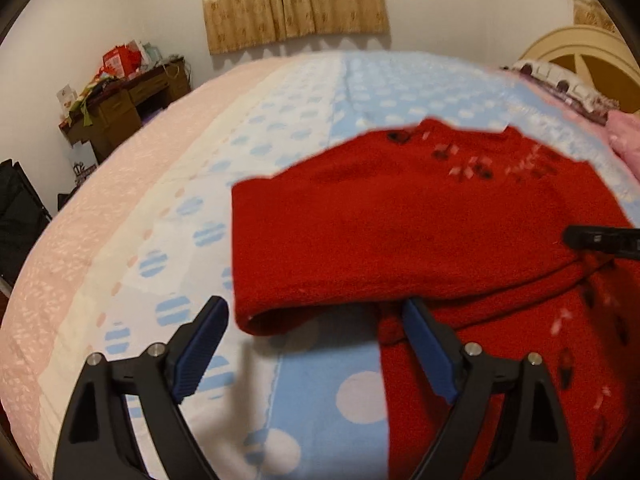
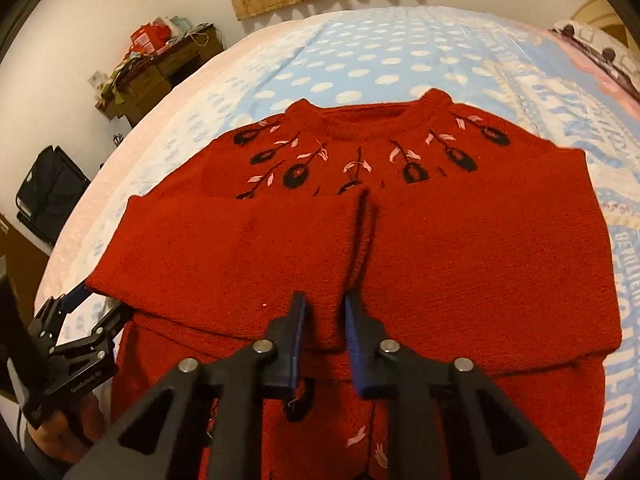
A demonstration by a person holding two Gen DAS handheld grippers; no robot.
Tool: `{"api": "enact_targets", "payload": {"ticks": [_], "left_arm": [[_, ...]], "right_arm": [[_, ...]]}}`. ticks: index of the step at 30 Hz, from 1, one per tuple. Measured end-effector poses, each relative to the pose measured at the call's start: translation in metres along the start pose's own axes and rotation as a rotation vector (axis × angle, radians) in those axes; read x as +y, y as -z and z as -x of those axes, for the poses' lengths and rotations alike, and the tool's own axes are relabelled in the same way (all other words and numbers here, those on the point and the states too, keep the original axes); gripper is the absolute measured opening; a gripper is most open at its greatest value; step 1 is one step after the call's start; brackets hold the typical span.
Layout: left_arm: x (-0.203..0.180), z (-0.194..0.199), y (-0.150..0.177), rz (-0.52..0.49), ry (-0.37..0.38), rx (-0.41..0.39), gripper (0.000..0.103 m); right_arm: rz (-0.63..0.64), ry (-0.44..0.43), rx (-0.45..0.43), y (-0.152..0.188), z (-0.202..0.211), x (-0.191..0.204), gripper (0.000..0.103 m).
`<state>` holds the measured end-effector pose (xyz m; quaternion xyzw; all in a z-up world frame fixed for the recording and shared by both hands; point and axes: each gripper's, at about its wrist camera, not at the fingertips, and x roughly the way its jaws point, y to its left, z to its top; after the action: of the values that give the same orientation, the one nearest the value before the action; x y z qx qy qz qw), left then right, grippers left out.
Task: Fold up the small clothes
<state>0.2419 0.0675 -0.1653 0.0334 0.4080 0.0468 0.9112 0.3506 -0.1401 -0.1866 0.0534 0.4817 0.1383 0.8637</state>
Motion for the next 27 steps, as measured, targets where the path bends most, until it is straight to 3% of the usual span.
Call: {"api": "enact_targets", "payload": {"ticks": [3, 10, 22, 23, 27], "left_arm": [[0.007, -0.002, 0.005, 0.047, 0.001, -0.018, 0.103], [0.029, -0.009, 0.012, 0.187, 0.101, 0.006, 0.103], [0.026, -0.009, 0.015, 0.175, 0.087, -0.022, 0.103], [0.026, -0.009, 0.016, 0.174, 0.087, -0.023, 0.103], [0.027, -0.009, 0.016, 0.175, 0.088, -0.026, 0.103]], "right_arm": [[0.013, 0.009, -0.026, -0.001, 0.007, 0.000, 0.010], [0.059, 0.072, -0.147, -0.007, 0.043, 0.001, 0.009], [0.018, 0.139, -0.204, -0.013, 0.077, -0.042, 0.008], [0.013, 0.147, -0.207, -0.013, 0.078, -0.047, 0.003], [-0.019, 0.173, -0.221, -0.011, 0.087, -0.066, 0.002]]}}
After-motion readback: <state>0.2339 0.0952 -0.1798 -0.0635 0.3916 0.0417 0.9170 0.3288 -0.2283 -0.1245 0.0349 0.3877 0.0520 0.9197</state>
